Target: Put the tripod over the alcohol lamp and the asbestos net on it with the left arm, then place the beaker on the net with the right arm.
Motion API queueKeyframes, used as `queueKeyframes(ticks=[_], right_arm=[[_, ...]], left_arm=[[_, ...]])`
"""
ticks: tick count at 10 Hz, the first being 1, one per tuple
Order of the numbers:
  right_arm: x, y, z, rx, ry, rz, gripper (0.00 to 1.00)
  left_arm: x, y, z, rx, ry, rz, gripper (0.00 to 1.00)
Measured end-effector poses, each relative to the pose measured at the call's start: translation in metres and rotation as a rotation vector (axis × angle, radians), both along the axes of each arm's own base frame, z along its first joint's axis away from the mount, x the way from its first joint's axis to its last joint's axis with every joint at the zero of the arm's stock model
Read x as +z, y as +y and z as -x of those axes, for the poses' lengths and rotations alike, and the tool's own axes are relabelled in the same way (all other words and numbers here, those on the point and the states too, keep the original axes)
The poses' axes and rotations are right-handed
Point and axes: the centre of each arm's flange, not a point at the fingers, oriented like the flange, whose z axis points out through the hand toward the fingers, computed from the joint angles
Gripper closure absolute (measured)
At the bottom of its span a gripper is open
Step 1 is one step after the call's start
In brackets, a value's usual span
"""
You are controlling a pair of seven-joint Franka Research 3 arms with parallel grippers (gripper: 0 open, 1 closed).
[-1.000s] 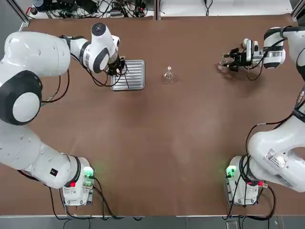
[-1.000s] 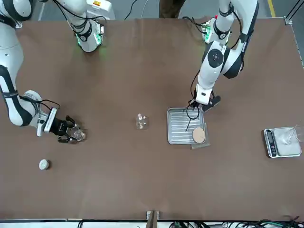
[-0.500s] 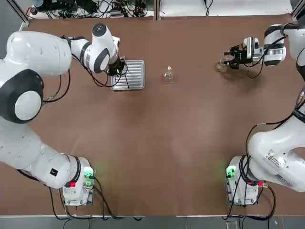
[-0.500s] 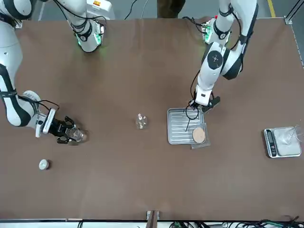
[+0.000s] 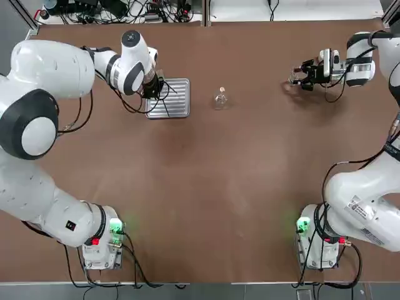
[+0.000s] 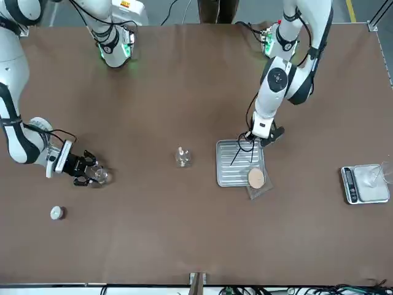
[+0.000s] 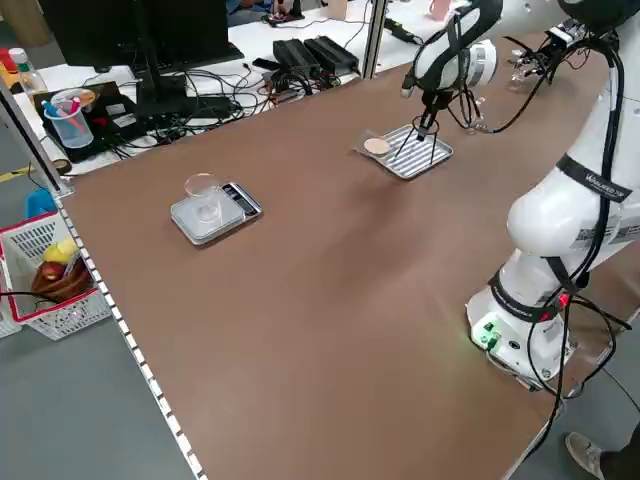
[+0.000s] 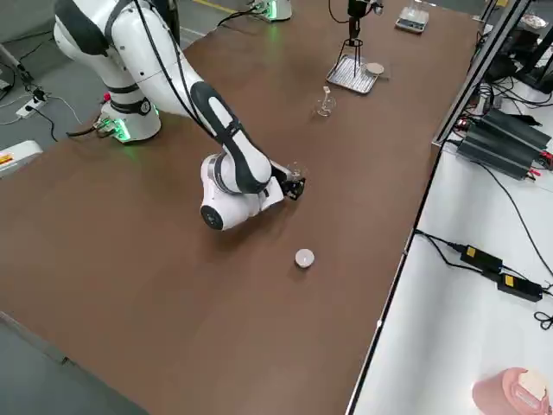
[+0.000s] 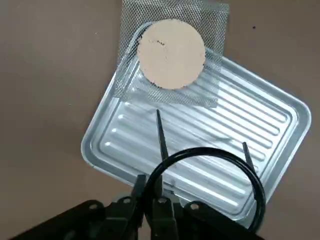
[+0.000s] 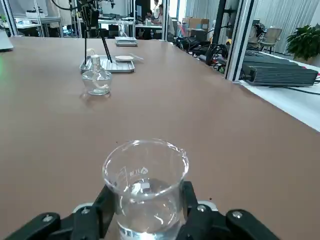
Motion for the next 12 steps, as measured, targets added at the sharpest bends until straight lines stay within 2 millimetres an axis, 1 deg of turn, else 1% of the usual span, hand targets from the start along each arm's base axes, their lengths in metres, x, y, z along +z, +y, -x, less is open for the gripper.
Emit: queueKeyframes(ticks=[2, 3, 5, 6, 7, 8, 11, 12], right_arm=[[0.002, -0.001, -0.001, -0.001, -0.003, 0.002, 0.42], [0.002, -0.001, -0.001, -0.001, -0.003, 0.003, 0.42], [0.003, -0.002, -0.001, -0.005, 0.003, 0.003, 0.42], [0.003, -0.003, -0.001, -0.007, 0.004, 0.004, 0.42], [0.003, -0.004, -0.001, -0.008, 0.005, 0.005, 0.42], [0.003, -0.005, 0.0, -0.01, 0.005, 0.006, 0.42], [0.004, -0.006, -0.001, -0.011, 0.006, 0.007, 0.42], [0.004, -0.006, -0.001, -0.011, 0.006, 0.007, 0.42]], left_arm=[[0.009, -0.003, -0.007, 0.001, -0.009, 0.004, 0.92], [0.018, -0.006, -0.013, 0.002, 0.002, -0.003, 0.92], [0.053, -0.023, -0.029, 0.009, 0.011, -0.007, 0.92], [0.07, -0.038, -0.033, 0.019, -0.001, 0.007, 0.92], [0.083, -0.057, -0.035, 0.025, -0.016, 0.027, 0.92], [0.09, -0.079, -0.037, 0.038, -0.017, 0.047, 0.92], [0.094, -0.152, -0.06, 0.072, 0.059, 0.063, 0.92], [0.094, -0.174, -0.063, 0.073, 0.064, 0.076, 0.92]])
